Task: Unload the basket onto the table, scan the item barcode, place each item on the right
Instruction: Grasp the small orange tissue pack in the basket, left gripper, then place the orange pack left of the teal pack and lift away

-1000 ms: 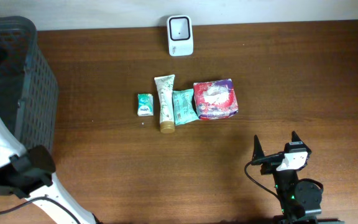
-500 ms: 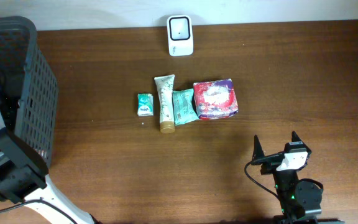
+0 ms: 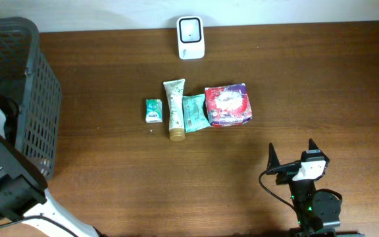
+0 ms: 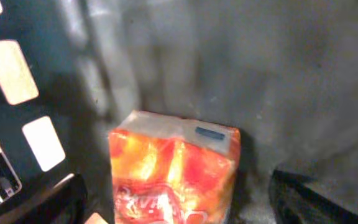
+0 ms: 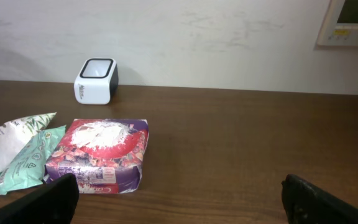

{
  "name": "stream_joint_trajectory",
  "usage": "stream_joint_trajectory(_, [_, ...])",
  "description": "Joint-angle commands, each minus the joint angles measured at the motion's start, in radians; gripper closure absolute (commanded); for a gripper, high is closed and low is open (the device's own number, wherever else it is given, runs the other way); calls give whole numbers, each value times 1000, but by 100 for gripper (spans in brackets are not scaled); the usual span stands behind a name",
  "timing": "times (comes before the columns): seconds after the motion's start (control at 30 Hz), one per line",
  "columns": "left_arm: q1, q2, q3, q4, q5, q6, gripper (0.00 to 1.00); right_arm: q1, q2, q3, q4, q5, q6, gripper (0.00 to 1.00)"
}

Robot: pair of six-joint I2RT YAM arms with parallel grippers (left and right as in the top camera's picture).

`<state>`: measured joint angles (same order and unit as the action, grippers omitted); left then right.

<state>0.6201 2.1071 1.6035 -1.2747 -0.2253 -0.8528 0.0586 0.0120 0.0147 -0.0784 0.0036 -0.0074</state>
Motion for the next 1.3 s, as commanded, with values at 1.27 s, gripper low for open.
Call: stream_joint_trajectory(1.27, [-724,20,876,-392,392,783,100,-7,-6,-9,-3,9,-4,2])
